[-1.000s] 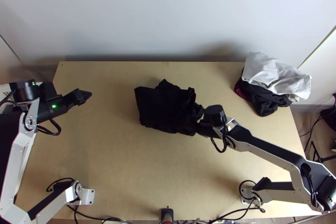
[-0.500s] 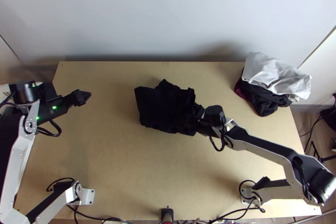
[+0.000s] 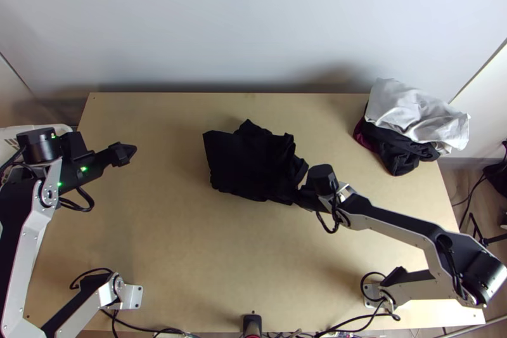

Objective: Fold the t-shirt

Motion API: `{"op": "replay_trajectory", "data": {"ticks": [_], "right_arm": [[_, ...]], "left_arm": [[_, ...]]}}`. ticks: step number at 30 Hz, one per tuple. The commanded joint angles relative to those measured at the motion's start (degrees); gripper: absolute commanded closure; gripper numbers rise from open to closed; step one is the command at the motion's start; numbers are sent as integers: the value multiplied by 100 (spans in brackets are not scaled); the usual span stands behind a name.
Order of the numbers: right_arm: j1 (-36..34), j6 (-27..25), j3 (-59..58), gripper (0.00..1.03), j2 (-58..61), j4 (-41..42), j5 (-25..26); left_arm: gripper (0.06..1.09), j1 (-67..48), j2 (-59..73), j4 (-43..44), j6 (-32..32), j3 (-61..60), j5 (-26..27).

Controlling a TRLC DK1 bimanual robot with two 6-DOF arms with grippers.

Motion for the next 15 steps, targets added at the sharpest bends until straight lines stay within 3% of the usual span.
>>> {"op": "replay_trajectory", "data": {"ticks": [1, 5, 8, 15], "right_arm": [[-16, -160, 183, 5, 509, 58, 139], [-51, -178, 403, 5, 763, 163, 165], [-148, -160, 719, 15, 939, 163, 157], [-447, -310, 1484, 16, 1352, 93, 130]], "left_arm": [[10, 208, -115, 44, 161, -83, -7], [10, 375, -133, 18, 266, -83, -7], [10, 375, -142, 9, 275, -100, -7], [10, 331, -71, 97, 258, -109, -7]]}}
